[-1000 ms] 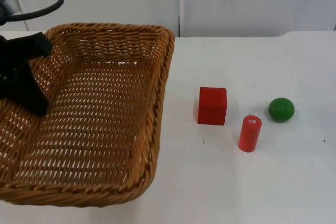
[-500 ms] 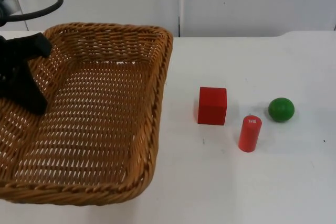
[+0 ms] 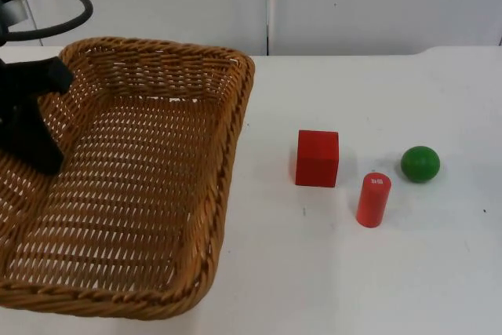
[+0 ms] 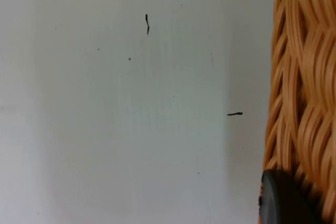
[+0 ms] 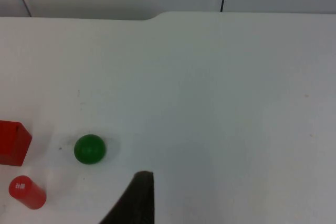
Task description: Pick up the basket with the left hand and place the object to the left of the red cylinder into the basket with the right hand.
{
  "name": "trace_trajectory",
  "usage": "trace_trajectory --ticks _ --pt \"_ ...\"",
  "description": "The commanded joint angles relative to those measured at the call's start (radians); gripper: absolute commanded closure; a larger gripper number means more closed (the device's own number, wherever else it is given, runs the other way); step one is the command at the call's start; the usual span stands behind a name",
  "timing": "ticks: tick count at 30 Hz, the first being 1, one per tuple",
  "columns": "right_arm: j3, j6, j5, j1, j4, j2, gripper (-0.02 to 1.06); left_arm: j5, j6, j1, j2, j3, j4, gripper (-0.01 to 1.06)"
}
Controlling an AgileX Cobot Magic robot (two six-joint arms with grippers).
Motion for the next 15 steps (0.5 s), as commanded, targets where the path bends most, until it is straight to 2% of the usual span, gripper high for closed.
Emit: trace_trajectory --ticks 1,8,15 --pt "-0.035 -0.003 0.003 -0.006 -0.002 0.018 -0.01 -0.004 -0.003 -0.002 -0.014 -0.003 -0.004 1.05" --pt "-0.132 -0.007 0.036 -0.006 0.007 0.1 -0.01 -0.011 -0.003 -0.002 -0.014 -0.003 -0.004 1.05" --pt "-0.247 -0.103 0.036 -0.006 0.046 0.247 -0.01 -0.019 0.001 -0.002 -0.014 -0.003 -0.004 1.05"
